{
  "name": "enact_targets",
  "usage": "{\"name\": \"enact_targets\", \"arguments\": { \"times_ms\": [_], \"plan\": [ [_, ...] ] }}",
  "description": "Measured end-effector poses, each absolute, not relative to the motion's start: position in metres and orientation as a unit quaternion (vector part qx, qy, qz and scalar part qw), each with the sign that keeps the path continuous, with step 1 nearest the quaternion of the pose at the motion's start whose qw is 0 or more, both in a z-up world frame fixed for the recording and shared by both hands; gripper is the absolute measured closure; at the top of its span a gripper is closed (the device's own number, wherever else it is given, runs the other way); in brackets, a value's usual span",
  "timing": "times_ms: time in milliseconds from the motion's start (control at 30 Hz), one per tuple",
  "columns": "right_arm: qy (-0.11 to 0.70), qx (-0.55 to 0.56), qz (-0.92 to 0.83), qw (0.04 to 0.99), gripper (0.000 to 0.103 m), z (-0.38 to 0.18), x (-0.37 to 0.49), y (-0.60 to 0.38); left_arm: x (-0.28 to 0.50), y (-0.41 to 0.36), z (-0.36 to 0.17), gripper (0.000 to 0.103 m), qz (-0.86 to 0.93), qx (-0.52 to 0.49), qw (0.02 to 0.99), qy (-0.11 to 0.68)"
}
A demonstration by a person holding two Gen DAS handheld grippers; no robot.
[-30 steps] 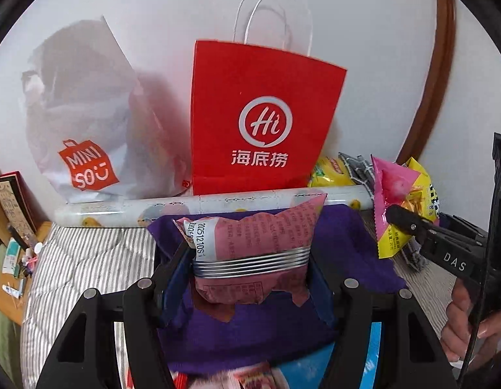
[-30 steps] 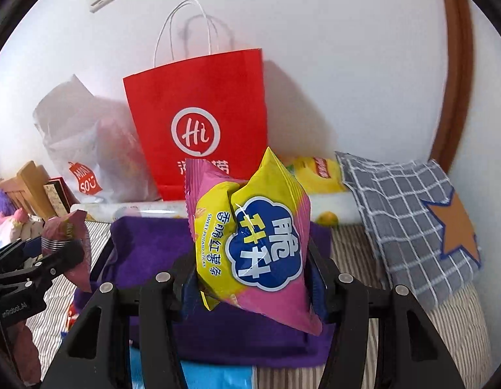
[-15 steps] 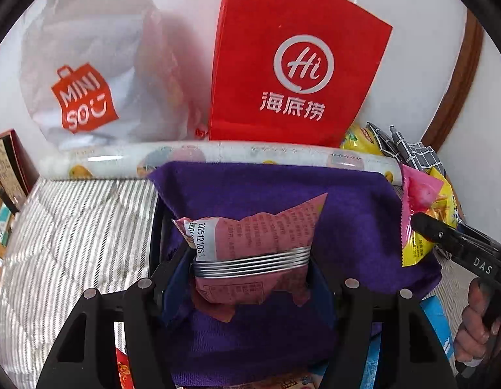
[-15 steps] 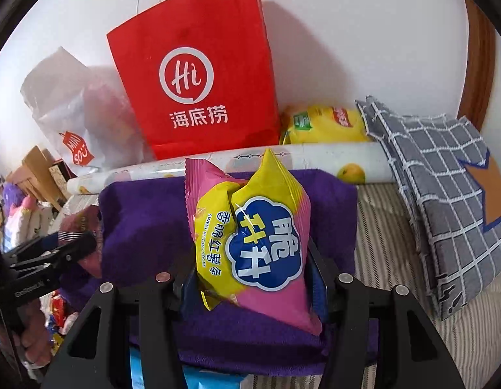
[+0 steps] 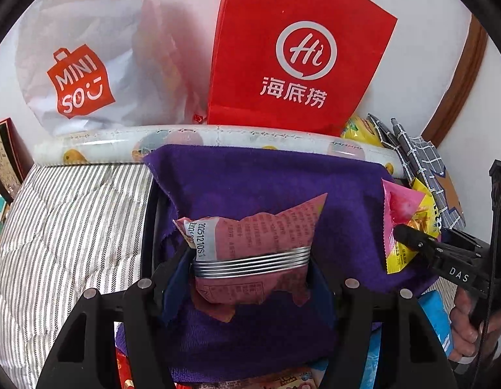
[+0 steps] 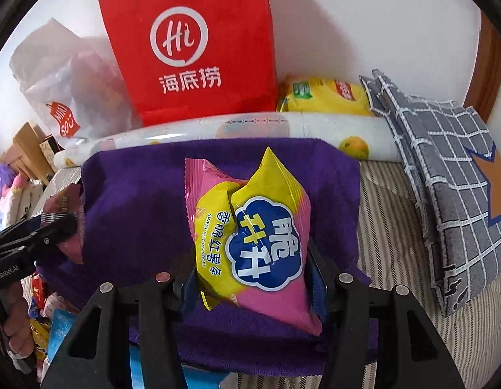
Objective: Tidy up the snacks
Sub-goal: 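Open both tools to drop the bags onto the purple towel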
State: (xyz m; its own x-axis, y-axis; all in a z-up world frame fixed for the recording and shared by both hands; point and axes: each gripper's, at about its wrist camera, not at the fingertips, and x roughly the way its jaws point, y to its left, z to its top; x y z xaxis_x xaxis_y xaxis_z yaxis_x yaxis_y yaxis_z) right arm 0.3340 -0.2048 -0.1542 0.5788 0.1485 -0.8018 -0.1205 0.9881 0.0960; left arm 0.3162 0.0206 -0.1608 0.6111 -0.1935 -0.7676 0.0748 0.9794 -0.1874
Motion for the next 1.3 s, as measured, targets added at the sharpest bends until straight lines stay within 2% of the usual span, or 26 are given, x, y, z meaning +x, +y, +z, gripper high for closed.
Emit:
{"name": "enact_targets", "arguments": {
  "times_ms": [100, 200, 367, 467, 667, 733, 967, 1300],
  "plan": [
    [0.454, 0.01, 0.076, 0.888, 0.046, -0.155, 0.334, -0.203, 0.317, 0.018, -0.164, 0.038, -0.08, -0.06, 0.891, 0.444],
    [0.449, 0.011, 0.077, 0.89, 0.041, -0.152, 0.332, -0.203, 0.319, 0.016, -0.17, 0.038, -0.084, -0.055, 0.883, 0.458],
    [0.447, 0.021, 0.083, 0.891, 0.04, -0.147, 0.329, -0.203, 0.32, 0.016, -0.172, 0.038, -0.083, -0.055, 0.88, 0.464],
    [0.437, 0.017, 0.084, 0.896, 0.035, -0.143, 0.326, -0.202, 0.319, 0.013, -0.171, 0.035, -0.084, -0.048, 0.881, 0.462],
    [0.415, 0.043, 0.087, 0.905, 0.032, -0.13, 0.32, -0.21, 0.316, 0.009, -0.163, 0.018, -0.078, -0.031, 0.891, 0.446],
    [0.409, 0.05, 0.085, 0.907, 0.027, -0.129, 0.32, -0.213, 0.316, 0.009, -0.159, 0.014, -0.075, -0.032, 0.894, 0.44],
    [0.4, 0.044, 0.066, 0.913, 0.026, -0.125, 0.319, -0.214, 0.316, 0.016, -0.153, 0.014, -0.067, -0.049, 0.898, 0.431],
    [0.324, 0.027, 0.09, 0.941, 0.026, -0.104, 0.295, -0.203, 0.299, 0.008, -0.13, 0.015, -0.092, -0.037, 0.918, 0.384]
  ]
}}
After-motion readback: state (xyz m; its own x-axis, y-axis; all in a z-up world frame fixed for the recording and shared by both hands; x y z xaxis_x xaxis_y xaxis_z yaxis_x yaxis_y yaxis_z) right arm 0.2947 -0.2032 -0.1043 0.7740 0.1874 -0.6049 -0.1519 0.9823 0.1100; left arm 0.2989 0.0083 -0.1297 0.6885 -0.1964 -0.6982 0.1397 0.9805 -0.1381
